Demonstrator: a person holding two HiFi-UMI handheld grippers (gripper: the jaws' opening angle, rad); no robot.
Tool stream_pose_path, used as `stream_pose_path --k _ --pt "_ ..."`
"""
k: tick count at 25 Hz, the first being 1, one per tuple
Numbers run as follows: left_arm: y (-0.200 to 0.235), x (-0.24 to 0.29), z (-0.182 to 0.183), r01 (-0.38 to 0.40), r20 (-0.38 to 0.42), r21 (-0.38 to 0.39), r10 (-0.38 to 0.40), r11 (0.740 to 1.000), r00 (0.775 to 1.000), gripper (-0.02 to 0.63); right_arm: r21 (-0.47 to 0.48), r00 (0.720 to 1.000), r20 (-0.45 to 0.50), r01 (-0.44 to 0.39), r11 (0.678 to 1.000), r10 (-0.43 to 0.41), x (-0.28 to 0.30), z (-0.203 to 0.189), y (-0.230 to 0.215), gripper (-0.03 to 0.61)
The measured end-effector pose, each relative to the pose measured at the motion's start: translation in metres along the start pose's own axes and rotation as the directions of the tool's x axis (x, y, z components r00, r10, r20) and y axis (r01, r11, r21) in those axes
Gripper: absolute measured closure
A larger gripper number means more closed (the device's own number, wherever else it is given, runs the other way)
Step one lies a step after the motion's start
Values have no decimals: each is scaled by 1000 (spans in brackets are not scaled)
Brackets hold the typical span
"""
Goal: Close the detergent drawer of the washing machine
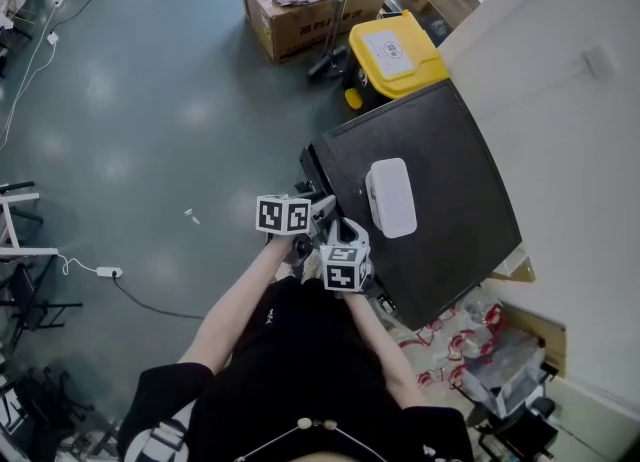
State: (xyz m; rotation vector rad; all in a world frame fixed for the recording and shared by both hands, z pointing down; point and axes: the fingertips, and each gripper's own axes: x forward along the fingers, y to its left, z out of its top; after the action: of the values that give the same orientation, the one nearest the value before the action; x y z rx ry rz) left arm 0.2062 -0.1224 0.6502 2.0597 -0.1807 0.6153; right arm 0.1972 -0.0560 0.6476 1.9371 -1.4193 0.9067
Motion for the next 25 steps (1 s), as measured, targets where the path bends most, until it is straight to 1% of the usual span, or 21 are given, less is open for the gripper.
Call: stream_pose_path --k 2,4,5,7,8,9,11,13,15,16,17,19,21,23,24,25 --pt "0 0 0 -7 -3 -1 7 1000 1000 477 -52 999 21 33 998 -32 -7 6 -1 545" --pt "0 1 1 -10 2 -13 10 1000 1000 477 -120 997 40 75 990 -70 -12 12 -2 535" --pt "0 1 1 -6 5 -28 6 1000 1000 477 -139 997 31 75 987 -71 -11 13 -2 518" --pt "-2 3 1 13 9 -68 -12 998 1000 472 -142 999 -17 47 989 -50 -5 8 -4 432" --pt "-4 4 1 26 9 -84 -25 996 1000 469 -147 998 -36 46 988 -52 -1 7 -6 411" --pt "-5 5 1 38 7 -94 -38 995 999 461 -164 997 -43 55 985 -63 1 7 -9 445" --pt "-5 6 3 46 4 -106 -45 993 999 449 -199 996 -37 68 978 -77 4 9 -12 436" --pt "-5 8 4 34 10 -114 -33 993 999 446 -208 996 -19 77 975 -83 5 9 -13 437" --pt "-8 13 6 39 27 -127 -36 991 999 446 -213 994 11 109 971 -109 4 10 -17 443" --pt "-10 17 6 38 34 -129 -33 991 999 428 -215 992 26 127 968 -124 4 11 -19 482" --pt "-10 18 7 21 34 -119 -17 993 999 407 -219 991 36 137 966 -132 3 11 -19 474" --pt "-11 19 6 -16 32 -69 18 997 999 408 -230 991 36 134 964 -130 4 11 -18 477" --pt "-12 20 5 -12 42 -22 13 1000 999 408 -216 994 27 108 970 -105 5 12 -20 480" --pt "-15 15 4 16 62 40 -18 999 998 415 -184 996 54 76 980 -67 0 15 -20 497" --pt "-19 8 6 35 86 71 -41 997 995 448 -170 995 87 65 983 -51 -6 20 -21 534" --pt "-26 0 10 58 119 101 -70 993 990 498 -159 991 130 54 986 -33 -14 26 -22 572"
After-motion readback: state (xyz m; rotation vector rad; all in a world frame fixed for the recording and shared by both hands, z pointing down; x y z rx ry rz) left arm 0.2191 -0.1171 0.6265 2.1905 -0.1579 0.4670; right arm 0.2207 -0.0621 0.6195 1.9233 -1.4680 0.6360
